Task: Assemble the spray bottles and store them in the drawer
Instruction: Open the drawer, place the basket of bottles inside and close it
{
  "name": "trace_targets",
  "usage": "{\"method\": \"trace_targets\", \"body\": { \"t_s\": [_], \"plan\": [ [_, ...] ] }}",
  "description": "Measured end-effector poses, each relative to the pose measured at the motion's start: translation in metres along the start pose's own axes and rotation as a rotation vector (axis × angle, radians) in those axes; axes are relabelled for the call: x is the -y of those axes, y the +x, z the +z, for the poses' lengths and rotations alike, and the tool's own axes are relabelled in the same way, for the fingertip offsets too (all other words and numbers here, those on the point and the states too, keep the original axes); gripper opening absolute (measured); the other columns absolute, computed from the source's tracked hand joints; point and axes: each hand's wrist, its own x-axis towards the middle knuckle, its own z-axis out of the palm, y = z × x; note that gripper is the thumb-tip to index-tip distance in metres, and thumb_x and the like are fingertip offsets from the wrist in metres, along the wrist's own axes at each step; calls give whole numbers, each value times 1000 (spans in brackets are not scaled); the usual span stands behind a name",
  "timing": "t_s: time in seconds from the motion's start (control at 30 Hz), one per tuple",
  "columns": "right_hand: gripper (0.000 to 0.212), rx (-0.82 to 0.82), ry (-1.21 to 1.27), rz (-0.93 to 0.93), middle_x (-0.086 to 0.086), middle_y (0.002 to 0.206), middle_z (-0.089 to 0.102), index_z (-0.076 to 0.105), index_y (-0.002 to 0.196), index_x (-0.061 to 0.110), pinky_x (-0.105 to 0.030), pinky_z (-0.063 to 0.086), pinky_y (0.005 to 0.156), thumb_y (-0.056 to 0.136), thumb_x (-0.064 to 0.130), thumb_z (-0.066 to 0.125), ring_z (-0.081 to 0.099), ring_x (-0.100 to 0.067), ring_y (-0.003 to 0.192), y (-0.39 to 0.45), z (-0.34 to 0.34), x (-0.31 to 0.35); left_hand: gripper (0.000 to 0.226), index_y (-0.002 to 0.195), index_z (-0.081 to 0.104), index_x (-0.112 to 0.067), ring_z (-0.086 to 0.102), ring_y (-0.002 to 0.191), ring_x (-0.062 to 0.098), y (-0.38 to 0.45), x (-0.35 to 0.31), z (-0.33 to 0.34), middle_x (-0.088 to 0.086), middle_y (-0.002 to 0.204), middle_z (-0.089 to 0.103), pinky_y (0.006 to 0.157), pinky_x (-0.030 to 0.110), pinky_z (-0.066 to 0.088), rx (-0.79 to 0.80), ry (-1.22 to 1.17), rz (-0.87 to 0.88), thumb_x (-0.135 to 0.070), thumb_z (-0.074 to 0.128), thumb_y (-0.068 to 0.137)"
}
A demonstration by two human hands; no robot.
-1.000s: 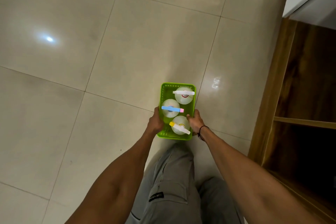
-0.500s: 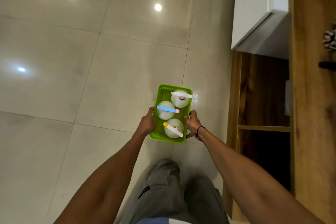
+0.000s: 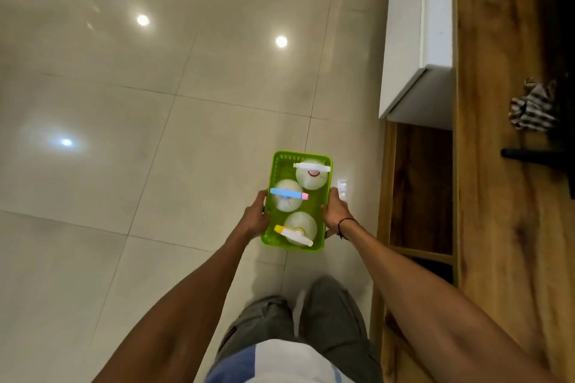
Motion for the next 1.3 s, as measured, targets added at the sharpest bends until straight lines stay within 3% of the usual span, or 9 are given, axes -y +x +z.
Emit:
{"method": "trace_targets", "body": {
  "t_s": [0.13, 0.27, 0.47, 0.6, 0.97, 1.1, 1.3],
  "plan": [
    [38, 12, -28, -7, -24, 137, 50, 31, 143, 12, -68, 55, 96, 106, 16, 41, 61, -49, 119, 14, -39, 3, 61, 161, 29, -20, 66, 113, 49, 14, -41, 9, 31, 125, 67, 94, 50, 56, 1, 23, 8, 1, 38, 105],
    [33, 19, 29, 18, -21, 138, 51, 32, 140, 14, -67, 53, 100, 109, 23, 36, 59, -45, 121, 23, -74, 6, 59, 160, 31, -20, 65, 100, 39, 17, -72, 21, 26, 125, 68, 85, 41, 55, -2, 0, 11, -1, 40, 105],
    [32, 9, -14, -5, -22, 135, 51, 33, 137, 10, -68, 57, 91, 109, 24, 36, 61, -46, 118, 30, -101, 17, 60, 160, 31, -19, 68, 114, 46, 26, -102, 20, 29, 130, 65, 88, 50, 60, -2, -17, 20, 0, 40, 104],
    [41, -20, -101, -43, -27, 135, 51, 31, 142, 6, -66, 55, 96, 105, 15, 46, 60, -49, 120, 37, -117, 31, 59, 160, 30, -20, 67, 115, 48, 37, -123, 6, 30, 131, 64, 88, 57, 63, 29, 2, 52, -3, 41, 105],
    [37, -85, 10, 36, -23, 137, 50, 31, 142, 8, -67, 57, 93, 107, 15, 39, 60, -45, 121, 69, -131, 89, 60, 162, 28, -21, 67, 113, 53, 98, -158, -51, 33, 131, 61, 86, 65, 61, 144, 36, 94, -3, 39, 106],
    [37, -104, -10, 63, -22, 134, 51, 33, 141, 7, -68, 59, 87, 105, 15, 42, 61, -46, 119, 72, -134, 110, 59, 161, 28, -23, 67, 113, 52, 112, -165, -71, 31, 135, 57, 85, 66, 62, 188, 20, 104, -7, 43, 107],
    [36, -122, -3, 73, -23, 133, 53, 34, 139, 6, -68, 58, 89, 106, 11, 44, 62, -47, 118, 86, -131, 112, 61, 161, 29, -23, 66, 116, 53, 135, -168, -82, 30, 139, 54, 85, 68, 61, 245, 35, 103, -4, 44, 106]
  ]
}}
